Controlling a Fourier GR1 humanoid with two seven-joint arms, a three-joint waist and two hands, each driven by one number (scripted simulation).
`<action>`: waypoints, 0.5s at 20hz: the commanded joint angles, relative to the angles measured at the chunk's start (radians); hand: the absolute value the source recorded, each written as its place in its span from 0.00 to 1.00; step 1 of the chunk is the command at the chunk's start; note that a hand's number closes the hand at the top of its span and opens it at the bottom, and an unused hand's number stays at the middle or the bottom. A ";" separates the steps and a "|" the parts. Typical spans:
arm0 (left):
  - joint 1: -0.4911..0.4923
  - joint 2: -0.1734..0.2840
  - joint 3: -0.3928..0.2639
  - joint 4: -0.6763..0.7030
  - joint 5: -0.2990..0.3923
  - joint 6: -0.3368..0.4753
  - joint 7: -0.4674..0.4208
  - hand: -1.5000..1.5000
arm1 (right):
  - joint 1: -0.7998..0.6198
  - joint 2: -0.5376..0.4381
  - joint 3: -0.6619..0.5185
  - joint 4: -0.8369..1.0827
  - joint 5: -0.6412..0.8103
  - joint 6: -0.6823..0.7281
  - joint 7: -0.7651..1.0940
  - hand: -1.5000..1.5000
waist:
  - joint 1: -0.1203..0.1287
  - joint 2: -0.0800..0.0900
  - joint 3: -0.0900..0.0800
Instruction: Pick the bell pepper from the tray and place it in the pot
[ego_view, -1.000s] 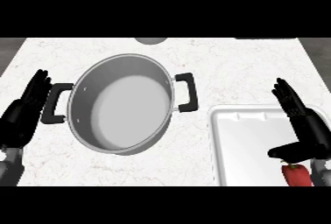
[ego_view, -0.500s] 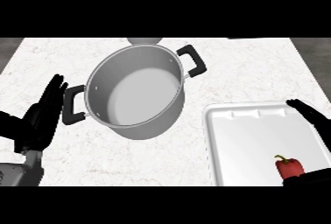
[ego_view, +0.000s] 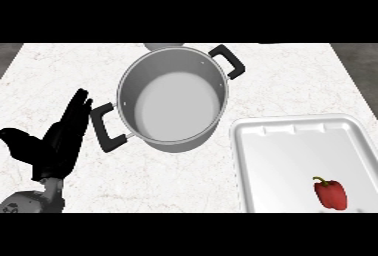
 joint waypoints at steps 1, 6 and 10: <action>-0.002 -0.009 -0.010 -0.034 -0.006 0.017 0.047 0.50 | 0.152 -0.108 -0.126 -0.055 0.070 0.056 -0.141 0.00 | -0.009 0.000 -0.003; -0.029 -0.038 -0.039 -0.048 -0.046 0.040 0.071 0.50 | 0.277 -0.138 -0.227 -0.184 0.136 0.056 -0.020 0.00 | 0.002 0.004 -0.004; -0.067 -0.068 -0.028 0.027 -0.042 0.012 0.058 0.50 | 0.302 -0.122 -0.225 -0.271 0.191 0.063 0.157 0.00 | 0.020 0.010 -0.005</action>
